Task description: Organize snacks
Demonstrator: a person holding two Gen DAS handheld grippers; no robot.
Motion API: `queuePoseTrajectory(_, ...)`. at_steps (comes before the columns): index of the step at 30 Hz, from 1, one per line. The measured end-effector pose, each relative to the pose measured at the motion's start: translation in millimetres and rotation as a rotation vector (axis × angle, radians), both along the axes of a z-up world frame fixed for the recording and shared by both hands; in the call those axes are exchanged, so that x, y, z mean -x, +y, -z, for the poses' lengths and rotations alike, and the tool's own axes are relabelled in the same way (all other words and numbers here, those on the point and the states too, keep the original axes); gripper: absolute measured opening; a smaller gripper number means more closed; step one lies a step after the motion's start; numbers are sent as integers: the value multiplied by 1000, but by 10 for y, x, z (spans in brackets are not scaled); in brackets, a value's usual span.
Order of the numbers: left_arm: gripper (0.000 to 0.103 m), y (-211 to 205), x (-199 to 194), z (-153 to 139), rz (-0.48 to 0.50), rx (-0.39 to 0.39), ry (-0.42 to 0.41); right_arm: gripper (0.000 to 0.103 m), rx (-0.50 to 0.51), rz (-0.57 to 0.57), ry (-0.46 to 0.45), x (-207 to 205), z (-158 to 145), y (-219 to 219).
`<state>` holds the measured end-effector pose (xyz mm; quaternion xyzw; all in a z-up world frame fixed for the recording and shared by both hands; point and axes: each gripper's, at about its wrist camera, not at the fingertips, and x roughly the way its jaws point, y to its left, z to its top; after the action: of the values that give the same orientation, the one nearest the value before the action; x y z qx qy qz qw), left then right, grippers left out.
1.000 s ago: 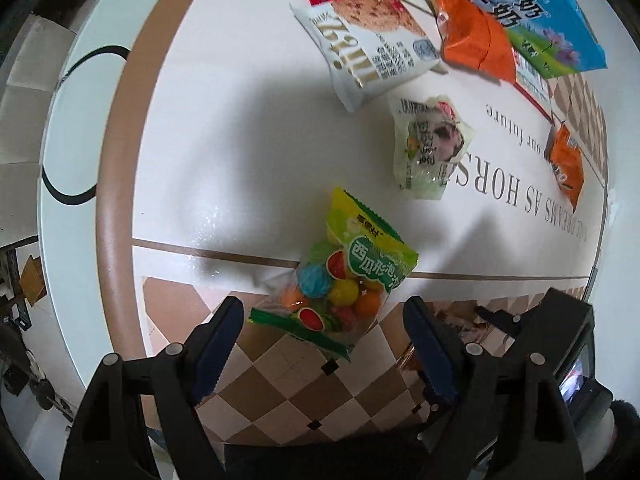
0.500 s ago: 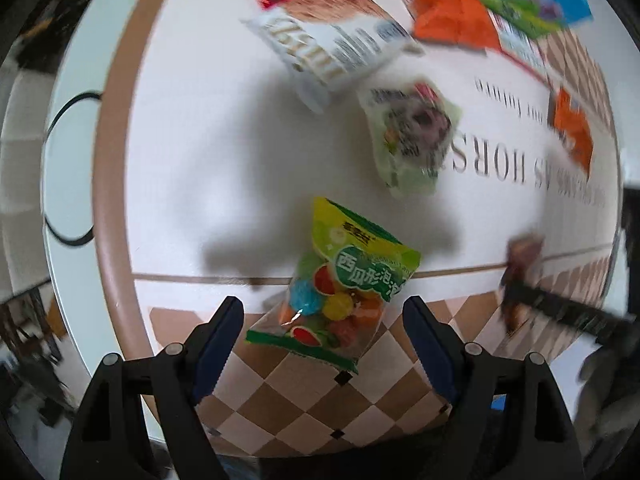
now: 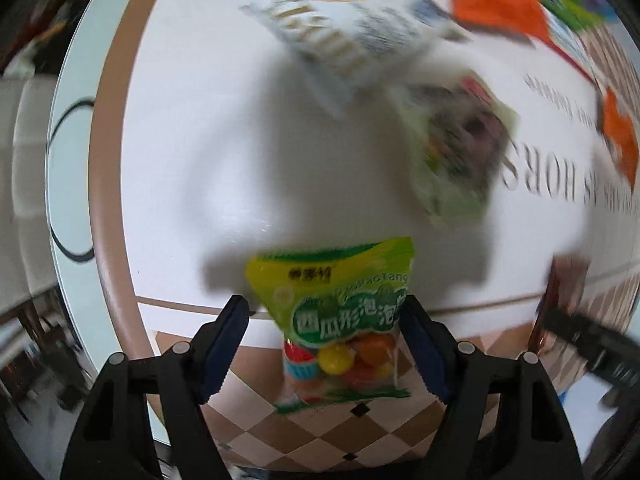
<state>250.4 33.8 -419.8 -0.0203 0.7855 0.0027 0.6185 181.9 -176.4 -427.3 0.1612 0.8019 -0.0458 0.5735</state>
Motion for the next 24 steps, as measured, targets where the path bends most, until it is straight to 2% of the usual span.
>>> queuePoseTrajectory(2, 76, 18, -31, 11, -20, 8, 3, 71, 26, -6, -3, 3, 4, 41)
queuePoseTrajectory(4, 76, 7, -37, 29, -12, 7, 2, 71, 58, -29, -5, -145, 76, 141)
queuePoseTrajectory(7, 74, -89, -2, 48, 18, -20, -14, 70, 105, -55, -5, -123, 33, 254)
queuePoseTrajectory(8, 71, -175, 43, 55, 26, -26, -27, 67, 127, -60, -7, -119, 14, 291)
queuePoseTrajectory(10, 59, -122, 130, -93, 39, -29, -45, 62, 140, -52, -16, -87, -13, 371)
queuePoseTrajectory(12, 55, -181, 165, -143, 49, -44, -61, 60, 144, -57, -21, -182, 39, 485)
queuePoseTrajectory(16, 51, -229, 166, -186, 28, -49, -72, 60, 141, -59, -26, -169, -15, 550)
queuePoseTrajectory(19, 51, -219, 213, -279, 4, -21, -73, 59, 116, -56, -30, -150, -52, 580)
queuePoseTrajectory(21, 50, -186, 110, -486, -10, -1, -90, 59, 89, -58, -43, -238, -24, 356)
queuePoseTrajectory(24, 50, -216, 26, -766, -30, 47, -128, 59, 39, -58, -85, -326, -260, 297)
